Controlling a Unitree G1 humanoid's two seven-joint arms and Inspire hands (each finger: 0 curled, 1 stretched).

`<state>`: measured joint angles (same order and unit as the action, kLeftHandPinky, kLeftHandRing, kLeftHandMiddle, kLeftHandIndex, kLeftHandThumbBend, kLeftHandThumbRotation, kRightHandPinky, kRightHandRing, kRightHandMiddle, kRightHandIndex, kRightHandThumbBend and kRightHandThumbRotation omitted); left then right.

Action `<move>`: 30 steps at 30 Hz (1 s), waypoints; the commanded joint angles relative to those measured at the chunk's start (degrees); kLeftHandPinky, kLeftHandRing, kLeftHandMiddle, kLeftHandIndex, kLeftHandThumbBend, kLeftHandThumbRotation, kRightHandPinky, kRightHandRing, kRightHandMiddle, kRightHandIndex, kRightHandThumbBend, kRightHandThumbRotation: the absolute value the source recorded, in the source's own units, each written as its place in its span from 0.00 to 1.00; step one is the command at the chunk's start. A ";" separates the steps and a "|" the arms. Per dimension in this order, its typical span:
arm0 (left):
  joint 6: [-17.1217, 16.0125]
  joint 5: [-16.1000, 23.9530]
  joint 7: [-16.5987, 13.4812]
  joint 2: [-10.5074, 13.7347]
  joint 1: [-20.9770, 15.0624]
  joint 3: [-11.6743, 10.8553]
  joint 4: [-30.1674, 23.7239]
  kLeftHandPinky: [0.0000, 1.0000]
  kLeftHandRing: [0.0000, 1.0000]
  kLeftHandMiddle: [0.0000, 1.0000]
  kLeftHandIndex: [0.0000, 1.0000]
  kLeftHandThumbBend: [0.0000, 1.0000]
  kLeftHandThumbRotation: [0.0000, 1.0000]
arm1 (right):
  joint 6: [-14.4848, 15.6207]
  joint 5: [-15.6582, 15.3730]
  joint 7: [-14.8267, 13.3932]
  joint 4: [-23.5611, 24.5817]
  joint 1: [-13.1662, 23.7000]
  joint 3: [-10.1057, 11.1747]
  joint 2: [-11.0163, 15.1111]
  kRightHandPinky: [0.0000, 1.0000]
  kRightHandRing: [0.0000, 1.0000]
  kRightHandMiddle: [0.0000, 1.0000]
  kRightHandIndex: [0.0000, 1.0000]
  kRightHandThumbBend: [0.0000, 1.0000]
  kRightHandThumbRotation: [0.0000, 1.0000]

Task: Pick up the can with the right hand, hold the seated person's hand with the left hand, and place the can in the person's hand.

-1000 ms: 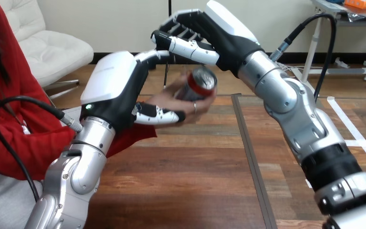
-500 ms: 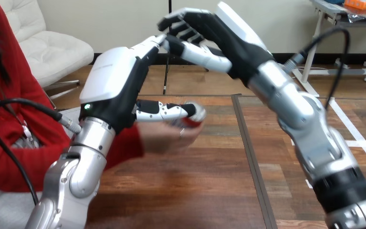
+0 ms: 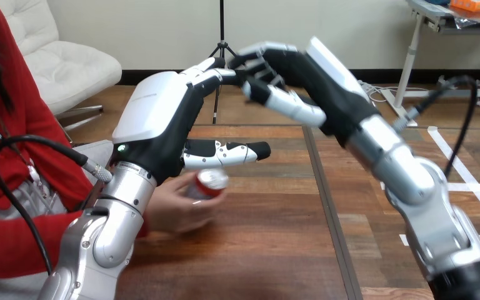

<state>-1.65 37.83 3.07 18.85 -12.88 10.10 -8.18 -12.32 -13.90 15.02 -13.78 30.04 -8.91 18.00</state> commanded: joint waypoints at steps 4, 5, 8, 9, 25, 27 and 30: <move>1.20 -1.01 0.56 0.88 0.53 -1.72 -1.54 0.86 0.89 0.91 0.96 0.92 0.66 | -1.31 3.83 -0.44 8.79 -2.18 4.35 1.32 0.56 0.66 0.68 0.73 1.00 1.00; 1.06 -1.99 0.92 0.68 0.79 -1.92 -1.66 0.85 0.89 0.91 0.96 0.91 0.66 | -1.08 4.33 -0.59 9.96 -3.19 4.69 1.16 0.56 0.66 0.68 0.73 1.00 1.00; 0.81 -3.96 1.54 0.33 1.44 -2.26 -2.01 0.85 0.90 0.91 0.96 0.89 0.68 | -0.89 5.29 -0.88 12.16 -5.21 5.32 0.91 0.57 0.66 0.68 0.74 1.00 1.00; 0.73 -4.46 1.65 0.29 1.64 -2.32 -2.12 0.84 0.90 0.91 0.96 0.88 0.69 | -1.00 5.54 -0.95 12.64 -5.73 5.48 0.85 0.57 0.66 0.68 0.74 1.00 1.00; -12.34 -27.57 3.05 -2.96 9.36 -5.91 -1.87 0.73 0.91 0.92 0.94 0.65 0.76 | -11.25 13.45 -2.07 19.73 -19.74 9.43 -1.17 0.63 0.69 0.73 0.78 0.92 1.00; -15.26 -30.69 2.98 -4.01 10.94 -6.32 -1.66 0.73 0.89 0.89 0.91 0.62 0.76 | -11.71 15.05 -2.18 21.19 -22.33 9.78 -1.79 0.63 0.69 0.73 0.78 0.92 1.00; -18.76 -34.65 3.31 -5.16 13.10 -6.64 -1.55 0.69 0.84 0.85 0.85 0.60 0.75 | -12.91 16.55 -2.50 22.66 -25.70 10.13 -2.64 0.64 0.70 0.73 0.78 0.92 1.00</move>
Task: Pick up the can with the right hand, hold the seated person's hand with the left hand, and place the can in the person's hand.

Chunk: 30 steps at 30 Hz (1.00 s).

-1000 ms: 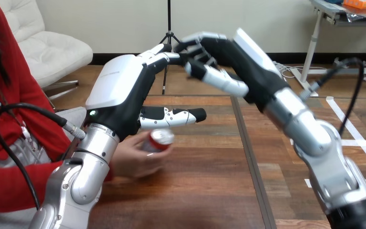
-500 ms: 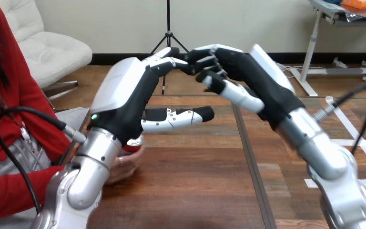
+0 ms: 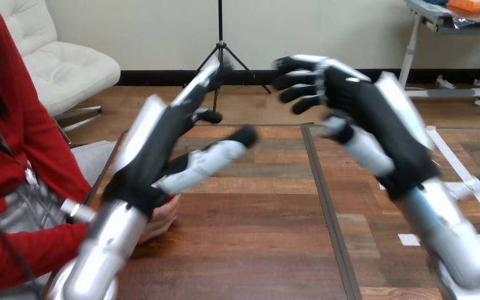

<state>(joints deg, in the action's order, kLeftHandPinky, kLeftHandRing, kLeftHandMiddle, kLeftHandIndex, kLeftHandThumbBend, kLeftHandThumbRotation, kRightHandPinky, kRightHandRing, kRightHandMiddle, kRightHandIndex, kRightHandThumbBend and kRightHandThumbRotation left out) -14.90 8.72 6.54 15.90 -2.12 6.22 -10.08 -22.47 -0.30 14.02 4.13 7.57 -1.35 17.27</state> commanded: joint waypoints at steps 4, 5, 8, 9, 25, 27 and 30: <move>-8.92 -8.77 0.51 -2.96 5.14 -3.05 0.14 0.58 0.74 0.77 0.76 0.61 0.76 | -5.07 3.75 -1.88 5.77 -7.18 2.86 -2.61 0.66 0.71 0.74 0.77 0.91 1.00; -9.93 -9.45 0.78 -3.02 6.09 -3.11 0.15 0.56 0.72 0.75 0.75 0.61 0.76 | -6.09 3.82 -1.90 5.66 -8.48 3.01 -2.74 0.66 0.71 0.74 0.77 0.91 1.00; -12.18 -10.66 1.62 -2.87 8.29 -3.34 0.02 0.49 0.66 0.70 0.69 0.63 0.78 | -8.16 3.76 -1.89 5.63 -11.35 3.28 -3.02 0.67 0.72 0.74 0.78 0.89 1.00; -12.89 -10.96 1.94 -2.78 8.98 -3.43 -0.04 0.48 0.64 0.68 0.67 0.63 0.78 | -8.78 3.70 -1.90 5.60 -12.23 3.35 -3.10 0.68 0.72 0.74 0.78 0.88 1.00; -18.49 -15.68 6.58 -1.82 17.81 -5.21 -0.71 0.37 0.48 0.54 0.55 0.43 0.68 | -13.66 6.56 -1.57 1.81 -22.71 2.95 -5.92 0.69 0.73 0.75 0.79 0.84 1.00; -18.81 -16.38 7.19 -1.80 18.24 -5.56 -0.36 0.36 0.48 0.54 0.54 0.43 0.67 | -14.24 6.79 -1.51 1.20 -23.66 2.89 -6.32 0.69 0.73 0.75 0.79 0.84 1.00; -18.91 -17.13 7.83 -1.87 18.85 -6.10 -0.14 0.36 0.47 0.53 0.54 0.43 0.65 | -14.87 7.41 -1.23 0.72 -24.79 2.68 -6.82 0.69 0.73 0.75 0.79 0.83 1.00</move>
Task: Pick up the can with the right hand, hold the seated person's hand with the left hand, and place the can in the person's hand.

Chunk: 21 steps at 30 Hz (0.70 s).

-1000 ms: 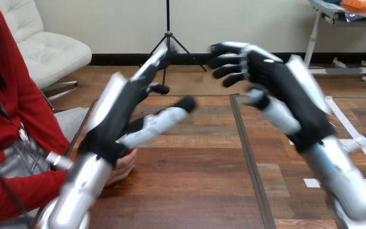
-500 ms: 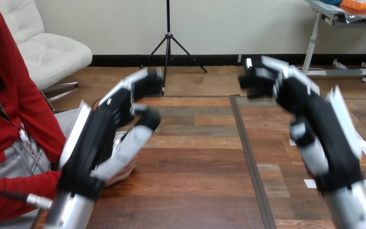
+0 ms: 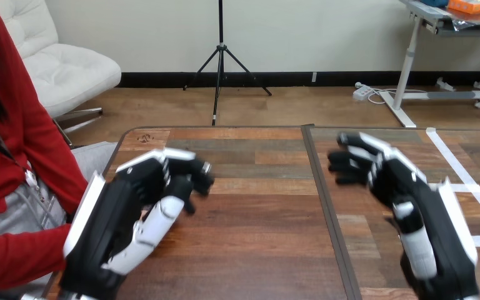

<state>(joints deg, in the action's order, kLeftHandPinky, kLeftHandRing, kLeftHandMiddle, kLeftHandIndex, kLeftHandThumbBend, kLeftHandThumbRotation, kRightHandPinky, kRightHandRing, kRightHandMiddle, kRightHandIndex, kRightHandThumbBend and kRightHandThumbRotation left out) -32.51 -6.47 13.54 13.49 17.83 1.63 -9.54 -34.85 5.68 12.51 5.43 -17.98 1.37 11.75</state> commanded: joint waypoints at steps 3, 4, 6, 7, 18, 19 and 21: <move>-0.99 -2.59 1.37 0.38 -0.65 -1.99 -0.48 0.37 0.47 0.53 0.55 0.43 0.64 | -2.99 2.55 0.82 -1.09 -0.11 -0.31 -1.88 0.69 0.73 0.75 0.80 0.82 1.00; -0.92 -2.79 1.55 0.35 -0.47 -2.14 -0.54 0.37 0.47 0.53 0.55 0.43 0.64 | -3.12 2.78 0.95 -1.10 -0.37 -0.41 -2.03 0.69 0.73 0.75 0.80 0.82 1.00; -0.73 -2.87 1.75 0.30 -0.26 -2.43 -0.45 0.38 0.48 0.54 0.55 0.43 0.63 | -3.52 3.57 1.35 -1.52 -0.88 -0.62 -2.44 0.69 0.73 0.76 0.80 0.81 1.00; -0.70 -2.74 1.70 0.22 -0.18 -2.60 -0.34 0.38 0.48 0.54 0.55 0.43 0.63 | -3.62 3.80 1.34 -1.60 -1.27 -0.76 -2.80 0.69 0.73 0.76 0.80 0.81 1.00; -0.64 -1.72 1.72 -0.49 -0.30 -3.15 0.36 0.38 0.48 0.53 0.55 0.41 0.59 | -3.88 4.62 1.43 -2.19 -2.68 -1.28 -5.06 0.67 0.72 0.75 0.79 0.81 1.00; -0.64 -1.44 1.66 -0.52 -0.34 -3.14 0.35 0.38 0.48 0.53 0.55 0.41 0.59 | -3.88 4.75 1.51 -2.29 -2.75 -1.35 -5.26 0.67 0.71 0.75 0.79 0.81 1.00; -0.64 -1.15 1.61 -0.56 -0.37 -3.14 0.30 0.38 0.48 0.53 0.55 0.40 0.58 | -3.89 4.87 1.68 -2.36 -2.83 -1.38 -5.53 0.66 0.71 0.75 0.79 0.81 1.00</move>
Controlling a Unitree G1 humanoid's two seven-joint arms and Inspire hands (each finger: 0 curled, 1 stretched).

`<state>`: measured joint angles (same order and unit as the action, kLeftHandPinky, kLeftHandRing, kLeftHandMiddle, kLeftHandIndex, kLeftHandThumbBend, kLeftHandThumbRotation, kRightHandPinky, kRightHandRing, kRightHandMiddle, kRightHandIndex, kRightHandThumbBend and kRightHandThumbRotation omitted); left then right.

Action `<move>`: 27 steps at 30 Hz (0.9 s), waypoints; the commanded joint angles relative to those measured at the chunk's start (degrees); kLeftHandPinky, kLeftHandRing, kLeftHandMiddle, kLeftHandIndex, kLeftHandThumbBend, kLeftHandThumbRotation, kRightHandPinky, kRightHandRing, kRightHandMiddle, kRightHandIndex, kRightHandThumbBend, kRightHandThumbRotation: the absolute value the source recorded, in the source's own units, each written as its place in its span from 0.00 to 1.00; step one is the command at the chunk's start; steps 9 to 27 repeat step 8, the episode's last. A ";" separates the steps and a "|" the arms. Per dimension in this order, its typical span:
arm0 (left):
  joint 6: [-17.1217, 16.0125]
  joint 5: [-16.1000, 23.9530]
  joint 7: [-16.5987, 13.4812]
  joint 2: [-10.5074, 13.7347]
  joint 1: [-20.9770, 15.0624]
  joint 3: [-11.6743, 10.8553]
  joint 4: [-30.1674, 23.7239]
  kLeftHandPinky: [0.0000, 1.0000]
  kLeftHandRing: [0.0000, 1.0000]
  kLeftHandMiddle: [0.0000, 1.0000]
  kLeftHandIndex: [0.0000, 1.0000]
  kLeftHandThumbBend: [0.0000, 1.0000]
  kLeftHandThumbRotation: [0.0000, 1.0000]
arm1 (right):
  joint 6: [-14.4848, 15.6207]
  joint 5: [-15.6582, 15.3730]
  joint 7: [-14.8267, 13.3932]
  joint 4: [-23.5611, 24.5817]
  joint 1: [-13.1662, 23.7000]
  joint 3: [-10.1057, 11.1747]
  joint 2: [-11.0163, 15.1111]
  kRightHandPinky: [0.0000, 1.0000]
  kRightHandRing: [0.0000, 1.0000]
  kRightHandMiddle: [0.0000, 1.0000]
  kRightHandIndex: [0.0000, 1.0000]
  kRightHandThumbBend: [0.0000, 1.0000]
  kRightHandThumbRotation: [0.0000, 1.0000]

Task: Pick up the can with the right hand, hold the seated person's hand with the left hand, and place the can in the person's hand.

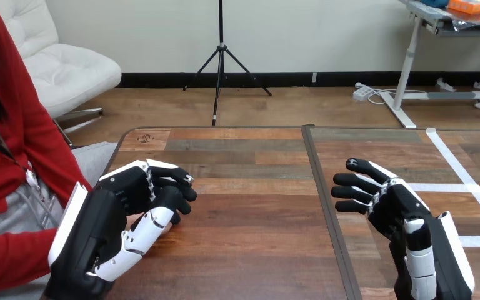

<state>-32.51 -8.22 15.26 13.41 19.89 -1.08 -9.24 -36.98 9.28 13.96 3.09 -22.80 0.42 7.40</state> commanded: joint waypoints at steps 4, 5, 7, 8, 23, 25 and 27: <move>-0.89 1.33 -0.19 -0.51 -2.70 -0.37 0.17 0.38 0.48 0.53 0.55 0.38 0.57 | -2.09 1.48 0.86 -0.60 2.09 -0.46 -1.56 0.66 0.71 0.75 0.78 0.80 1.00; -0.90 1.49 -0.22 -0.51 -2.73 -0.37 0.18 0.38 0.48 0.53 0.55 0.37 0.56 | -2.16 1.52 0.99 -0.73 2.14 -0.45 -1.62 0.66 0.71 0.75 0.78 0.80 1.00; -0.76 1.70 -0.24 -0.53 -2.73 -0.36 0.08 0.38 0.48 0.53 0.55 0.36 0.56 | -2.28 1.56 1.22 -0.95 2.19 -0.44 -1.74 0.66 0.71 0.75 0.78 0.80 1.00; -0.66 1.74 -0.24 -0.54 -2.70 -0.36 -0.01 0.38 0.48 0.53 0.55 0.36 0.56 | -2.31 1.56 1.30 -1.01 2.19 -0.43 -1.80 0.67 0.71 0.75 0.78 0.80 1.00; -0.66 1.74 -0.24 -0.54 -2.70 -0.36 -0.01 0.38 0.48 0.53 0.55 0.36 0.56 | -2.31 1.56 1.30 -1.01 2.19 -0.43 -1.80 0.67 0.71 0.75 0.78 0.80 1.00; -0.66 1.74 -0.24 -0.54 -2.70 -0.36 -0.01 0.38 0.48 0.53 0.55 0.36 0.56 | -2.31 1.56 1.30 -1.01 2.19 -0.43 -1.80 0.67 0.71 0.75 0.78 0.80 1.00; -0.66 1.74 -0.24 -0.54 -2.70 -0.36 -0.01 0.38 0.48 0.53 0.55 0.36 0.56 | -2.31 1.56 1.30 -1.01 2.19 -0.43 -1.80 0.67 0.71 0.75 0.78 0.80 1.00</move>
